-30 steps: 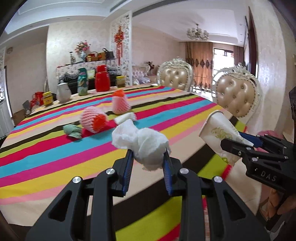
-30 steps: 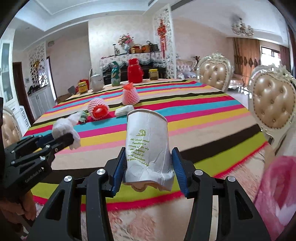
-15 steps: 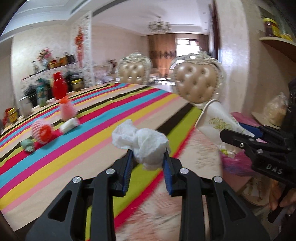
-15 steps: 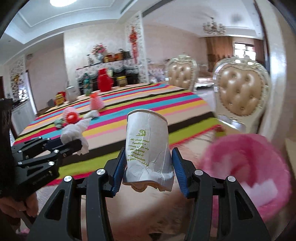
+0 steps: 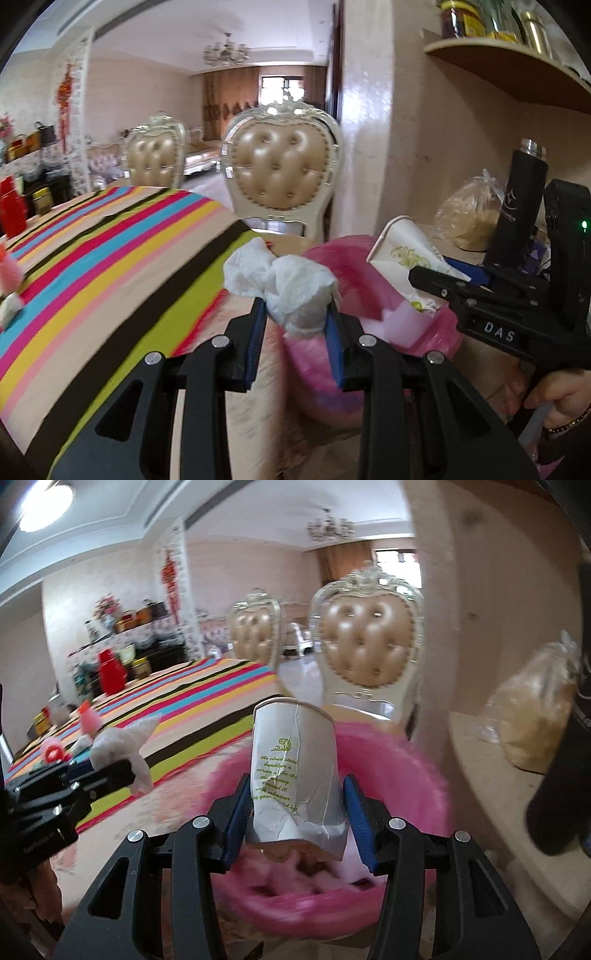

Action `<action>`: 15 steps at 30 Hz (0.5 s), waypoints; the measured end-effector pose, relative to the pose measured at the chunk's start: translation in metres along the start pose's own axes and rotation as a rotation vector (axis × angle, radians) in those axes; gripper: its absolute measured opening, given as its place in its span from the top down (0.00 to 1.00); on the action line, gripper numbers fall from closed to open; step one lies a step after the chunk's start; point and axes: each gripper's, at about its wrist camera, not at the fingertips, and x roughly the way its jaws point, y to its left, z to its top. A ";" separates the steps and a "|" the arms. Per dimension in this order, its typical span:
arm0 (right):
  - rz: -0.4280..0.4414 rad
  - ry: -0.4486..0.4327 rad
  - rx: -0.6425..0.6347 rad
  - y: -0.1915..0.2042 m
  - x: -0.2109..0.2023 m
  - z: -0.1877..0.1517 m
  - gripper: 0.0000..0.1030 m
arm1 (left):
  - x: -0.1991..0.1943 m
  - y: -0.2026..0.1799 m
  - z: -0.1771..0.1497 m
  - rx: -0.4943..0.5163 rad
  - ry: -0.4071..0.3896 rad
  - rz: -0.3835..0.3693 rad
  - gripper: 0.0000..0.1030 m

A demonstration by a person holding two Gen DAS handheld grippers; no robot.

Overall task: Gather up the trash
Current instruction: 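Open both tools to drop the paper cup and bag into the bin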

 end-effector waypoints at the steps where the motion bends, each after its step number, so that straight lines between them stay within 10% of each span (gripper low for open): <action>1: -0.011 0.002 0.008 -0.008 0.002 0.001 0.52 | 0.006 -0.006 0.001 0.004 0.003 -0.011 0.72; 9: -0.035 0.037 0.064 -0.046 0.028 0.010 0.52 | 0.063 -0.040 0.009 0.003 0.039 -0.099 0.68; 13: -0.013 0.031 0.109 -0.051 0.041 0.020 0.50 | 0.072 -0.037 0.006 -0.047 0.050 -0.104 0.26; 15: 0.007 0.035 0.120 -0.051 0.051 0.026 0.38 | 0.063 -0.028 0.003 -0.075 0.020 -0.068 0.22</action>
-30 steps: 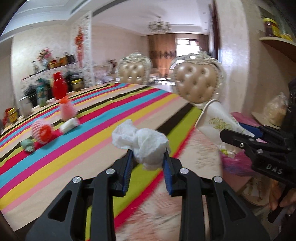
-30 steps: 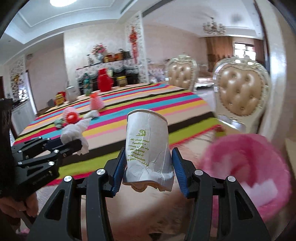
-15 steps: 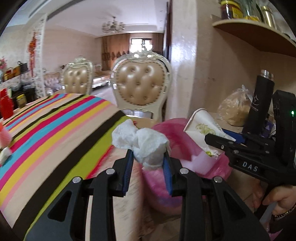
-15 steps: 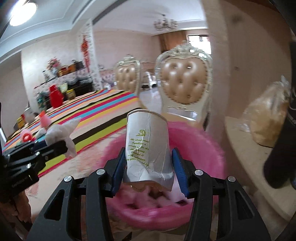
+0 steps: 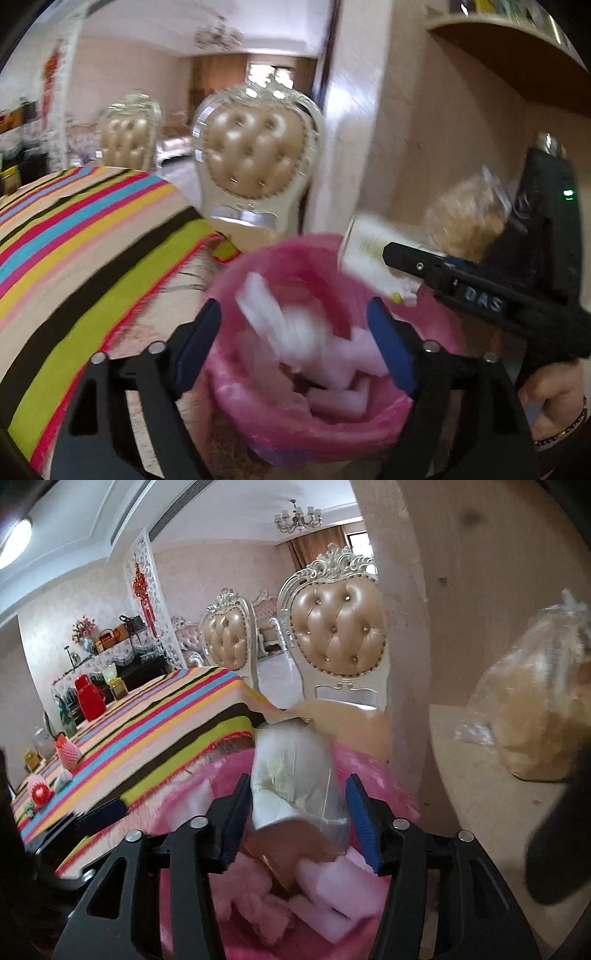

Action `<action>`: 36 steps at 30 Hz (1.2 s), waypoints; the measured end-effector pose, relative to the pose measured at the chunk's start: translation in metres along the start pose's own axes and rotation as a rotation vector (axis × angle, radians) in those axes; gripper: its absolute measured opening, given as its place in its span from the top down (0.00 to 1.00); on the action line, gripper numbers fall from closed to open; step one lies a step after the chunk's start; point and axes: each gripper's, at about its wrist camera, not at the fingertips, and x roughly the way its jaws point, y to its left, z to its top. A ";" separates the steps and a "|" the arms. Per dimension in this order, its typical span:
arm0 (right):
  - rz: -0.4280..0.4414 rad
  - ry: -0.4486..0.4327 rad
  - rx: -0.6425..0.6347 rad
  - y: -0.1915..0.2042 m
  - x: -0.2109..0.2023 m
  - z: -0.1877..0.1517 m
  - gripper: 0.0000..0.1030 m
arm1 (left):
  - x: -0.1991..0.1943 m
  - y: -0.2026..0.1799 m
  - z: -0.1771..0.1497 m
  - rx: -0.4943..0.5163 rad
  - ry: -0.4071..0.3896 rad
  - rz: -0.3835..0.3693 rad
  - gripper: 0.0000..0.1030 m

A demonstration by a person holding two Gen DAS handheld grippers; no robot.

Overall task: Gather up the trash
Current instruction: 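Open both tools to drop the paper cup and bag into the bin, then move both tools back over the table toward the remaining trash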

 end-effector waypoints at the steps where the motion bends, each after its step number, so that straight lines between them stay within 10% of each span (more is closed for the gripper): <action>1: 0.004 -0.002 0.000 0.001 0.003 0.002 0.30 | -0.005 0.004 0.000 0.003 -0.001 0.015 0.22; 2: -0.002 -0.005 0.001 0.003 0.008 0.005 0.18 | -0.013 0.010 0.000 0.008 -0.011 0.041 0.20; 15: 0.029 -0.025 -0.078 0.063 -0.007 0.005 0.18 | -0.135 0.120 -0.008 -0.050 -0.103 0.358 0.05; 36: 0.403 0.119 -0.436 0.363 0.029 -0.060 0.18 | -0.295 0.325 -0.078 -0.317 -0.018 0.870 0.05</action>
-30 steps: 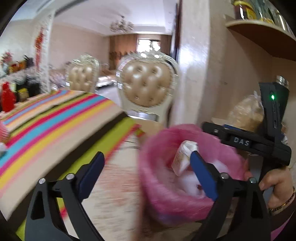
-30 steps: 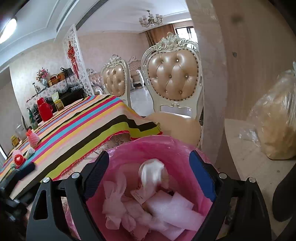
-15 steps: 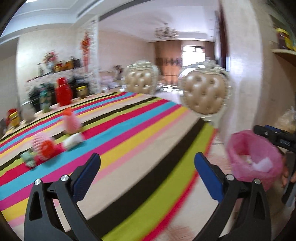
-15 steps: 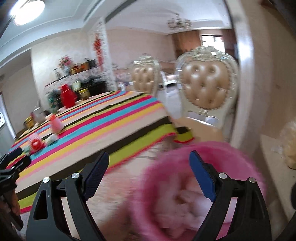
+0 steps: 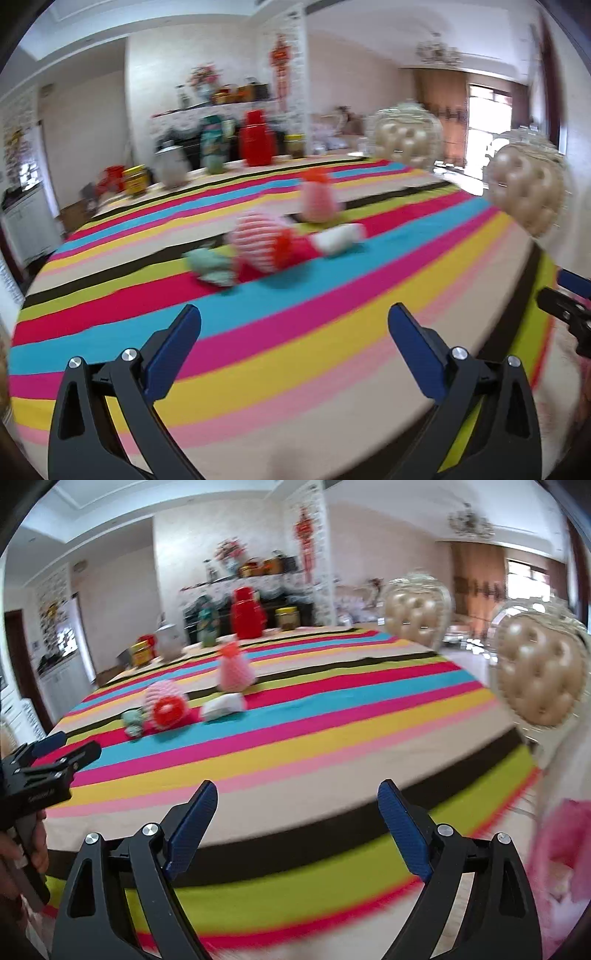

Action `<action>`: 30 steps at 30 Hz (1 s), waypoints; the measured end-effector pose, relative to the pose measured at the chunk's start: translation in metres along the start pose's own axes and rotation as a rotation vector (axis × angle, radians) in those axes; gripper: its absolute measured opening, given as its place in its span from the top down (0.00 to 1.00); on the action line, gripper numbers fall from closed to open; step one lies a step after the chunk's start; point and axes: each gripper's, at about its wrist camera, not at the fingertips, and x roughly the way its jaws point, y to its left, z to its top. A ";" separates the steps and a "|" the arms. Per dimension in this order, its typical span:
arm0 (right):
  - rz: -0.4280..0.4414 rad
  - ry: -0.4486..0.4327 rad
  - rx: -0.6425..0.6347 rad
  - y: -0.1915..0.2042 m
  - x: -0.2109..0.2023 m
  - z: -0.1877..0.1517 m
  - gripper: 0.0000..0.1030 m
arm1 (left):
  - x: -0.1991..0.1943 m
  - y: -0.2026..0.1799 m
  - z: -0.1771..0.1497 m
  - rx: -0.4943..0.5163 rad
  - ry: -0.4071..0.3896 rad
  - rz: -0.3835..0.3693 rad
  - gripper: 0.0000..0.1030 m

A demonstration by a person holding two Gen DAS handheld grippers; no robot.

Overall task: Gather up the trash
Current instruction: 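Move both tools back over the table toward the remaining trash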

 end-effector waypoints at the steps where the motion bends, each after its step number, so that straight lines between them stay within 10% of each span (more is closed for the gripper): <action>1: 0.009 0.006 -0.008 0.009 0.007 0.004 0.18 | 0.004 0.012 0.001 -0.014 0.007 0.028 0.05; 7: 0.041 0.056 -0.036 0.049 0.062 0.031 0.18 | 0.036 0.071 0.012 -0.080 0.046 0.167 0.05; 30: 0.024 0.248 -0.080 0.113 0.223 0.087 0.18 | 0.163 0.109 0.040 -0.208 0.282 0.179 0.05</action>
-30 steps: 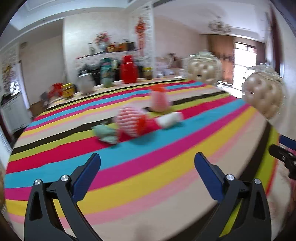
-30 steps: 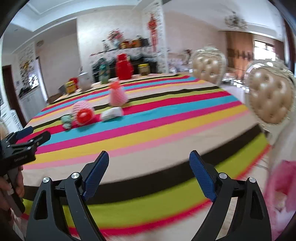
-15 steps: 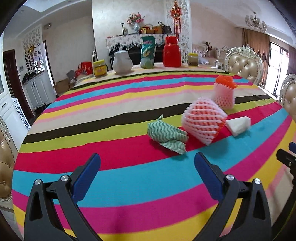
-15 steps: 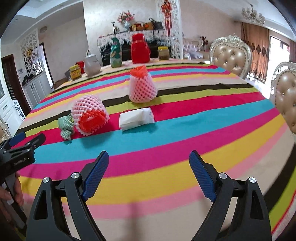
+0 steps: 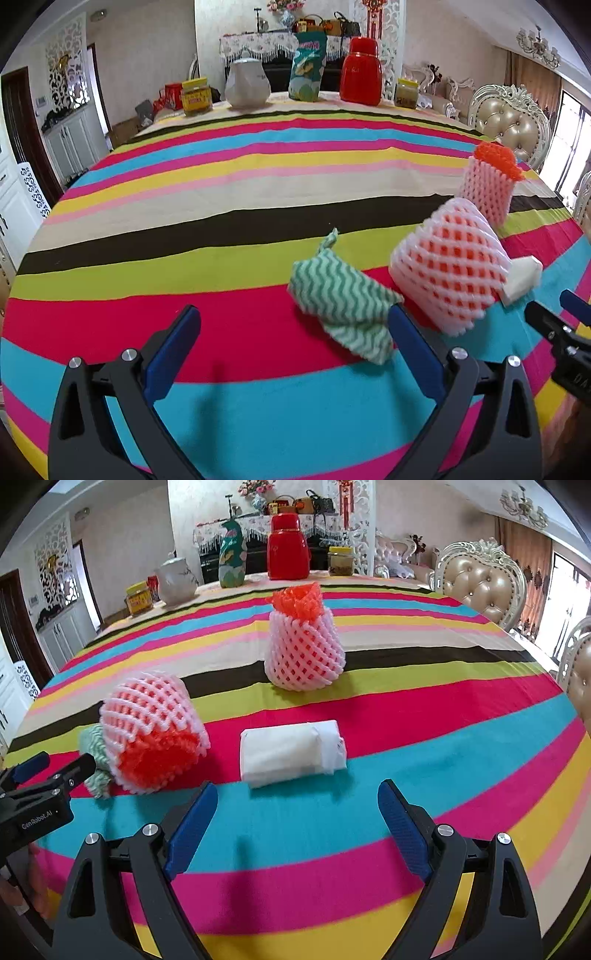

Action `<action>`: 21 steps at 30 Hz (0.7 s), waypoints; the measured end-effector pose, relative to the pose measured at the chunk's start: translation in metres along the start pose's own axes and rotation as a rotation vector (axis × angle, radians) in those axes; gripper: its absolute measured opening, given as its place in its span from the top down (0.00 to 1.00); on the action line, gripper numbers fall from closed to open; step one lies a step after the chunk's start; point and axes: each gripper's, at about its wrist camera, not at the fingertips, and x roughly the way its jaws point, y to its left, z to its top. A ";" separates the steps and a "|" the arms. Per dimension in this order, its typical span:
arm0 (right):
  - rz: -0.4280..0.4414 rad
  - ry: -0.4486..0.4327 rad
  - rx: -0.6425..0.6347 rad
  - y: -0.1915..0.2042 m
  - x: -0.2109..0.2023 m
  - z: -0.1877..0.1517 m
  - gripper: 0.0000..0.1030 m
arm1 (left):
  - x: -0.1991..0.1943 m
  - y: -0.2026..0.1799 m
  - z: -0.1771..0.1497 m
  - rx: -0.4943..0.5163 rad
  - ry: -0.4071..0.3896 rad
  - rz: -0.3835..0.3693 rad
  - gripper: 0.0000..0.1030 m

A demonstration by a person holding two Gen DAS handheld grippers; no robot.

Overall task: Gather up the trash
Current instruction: 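Move both tools back over the table toward the remaining trash, then grasp the folded white napkin with the right tool while the left tool grasps the green cloth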

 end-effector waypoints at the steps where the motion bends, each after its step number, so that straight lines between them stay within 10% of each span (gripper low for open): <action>1: -0.002 0.005 0.000 0.001 0.003 0.002 0.18 | 0.004 -0.001 0.003 -0.002 0.006 -0.003 0.05; 16: -0.059 0.103 -0.053 0.015 0.048 0.025 0.19 | 0.040 -0.004 0.017 0.001 0.112 -0.054 0.11; 21: -0.072 0.073 -0.079 0.021 0.042 0.025 0.33 | 0.036 -0.006 0.016 0.028 0.091 -0.082 0.35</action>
